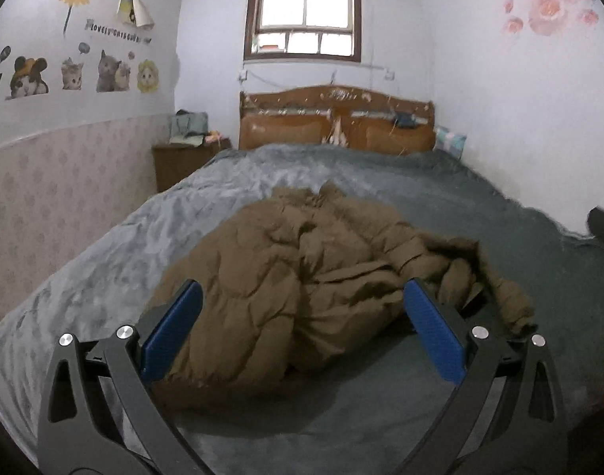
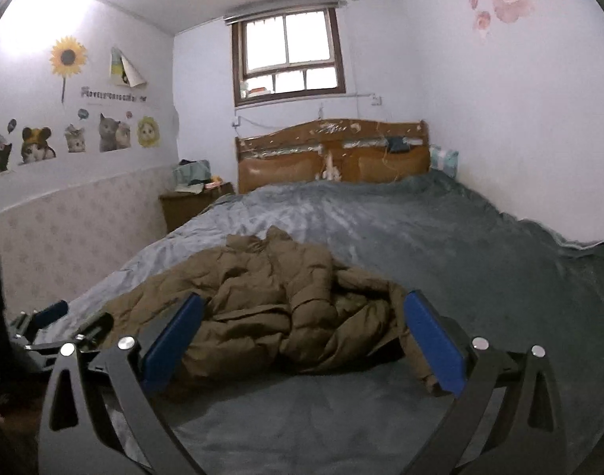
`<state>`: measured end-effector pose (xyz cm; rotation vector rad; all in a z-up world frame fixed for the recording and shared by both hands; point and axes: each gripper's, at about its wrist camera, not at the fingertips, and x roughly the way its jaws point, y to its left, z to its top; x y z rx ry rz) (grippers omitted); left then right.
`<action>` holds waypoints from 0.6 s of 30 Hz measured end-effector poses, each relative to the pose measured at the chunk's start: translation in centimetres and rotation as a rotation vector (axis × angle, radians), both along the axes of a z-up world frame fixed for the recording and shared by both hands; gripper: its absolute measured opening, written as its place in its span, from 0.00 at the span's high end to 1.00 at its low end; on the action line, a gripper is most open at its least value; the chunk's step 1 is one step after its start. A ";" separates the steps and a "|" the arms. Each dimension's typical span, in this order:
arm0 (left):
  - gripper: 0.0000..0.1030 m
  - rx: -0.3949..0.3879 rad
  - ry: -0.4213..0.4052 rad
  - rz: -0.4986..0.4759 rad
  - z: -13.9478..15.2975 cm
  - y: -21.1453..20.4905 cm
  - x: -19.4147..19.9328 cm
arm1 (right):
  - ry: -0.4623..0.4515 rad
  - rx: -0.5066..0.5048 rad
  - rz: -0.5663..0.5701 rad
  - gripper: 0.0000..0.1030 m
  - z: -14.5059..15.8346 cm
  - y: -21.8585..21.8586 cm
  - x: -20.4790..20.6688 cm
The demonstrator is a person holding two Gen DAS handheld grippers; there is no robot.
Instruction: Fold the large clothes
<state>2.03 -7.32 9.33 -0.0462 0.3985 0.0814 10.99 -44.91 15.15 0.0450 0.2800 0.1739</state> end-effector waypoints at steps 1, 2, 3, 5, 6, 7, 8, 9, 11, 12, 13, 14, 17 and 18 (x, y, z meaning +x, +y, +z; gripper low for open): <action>0.03 -0.006 -0.003 0.005 -0.4 0.2 0.1 | 0.003 0.005 0.007 0.02 -0.2 -0.1 0.3; 0.03 -0.012 -0.006 0.012 -0.7 0.3 0.4 | 0.006 0.012 0.018 0.02 -0.7 -0.1 0.6; 0.03 -0.028 -0.008 0.019 -0.9 0.8 0.5 | 0.012 0.014 0.024 0.02 -1.0 0.0 1.1; 0.03 -0.090 -0.002 0.024 -1.6 1.9 1.0 | 0.036 0.013 0.042 0.02 -1.8 0.2 2.1; 0.03 -0.108 0.006 0.030 -1.9 2.3 1.2 | 0.048 0.015 0.048 0.02 -2.1 0.5 2.6; 0.03 -0.116 0.024 0.040 -2.3 2.6 1.7 | 0.063 0.013 0.057 0.02 -2.6 0.6 3.2; 0.03 -0.124 0.041 0.051 -2.7 2.9 2.1 | 0.086 0.003 0.067 0.02 -3.4 0.9 4.0; 0.03 -0.140 0.055 0.054 -3.2 3.2 2.6 | 0.105 -0.004 0.072 0.02 -3.8 1.0 4.7; 0.03 -0.153 0.079 0.056 -4.0 3.4 3.3 | 0.146 0.001 0.088 0.02 -4.6 1.3 5.8; 0.03 -0.152 0.087 0.055 -4.3 3.4 3.4 | 0.159 0.010 0.095 0.02 -4.9 1.2 6.1; 0.03 -0.146 0.099 0.052 -4.6 3.3 3.7 | 0.164 0.012 0.096 0.02 -5.2 1.2 6.3; 0.03 -0.140 0.104 0.044 -4.8 3.1 3.9 | 0.164 0.011 0.098 0.02 -5.5 1.2 6.5; 0.03 -0.112 0.076 0.019 -4.7 2.3 3.6 | 0.166 0.005 0.098 0.02 -6.1 1.2 6.6; 0.03 -0.103 0.065 0.008 -4.6 2.0 3.4 | 0.165 0.009 0.094 0.02 -6.4 1.1 6.8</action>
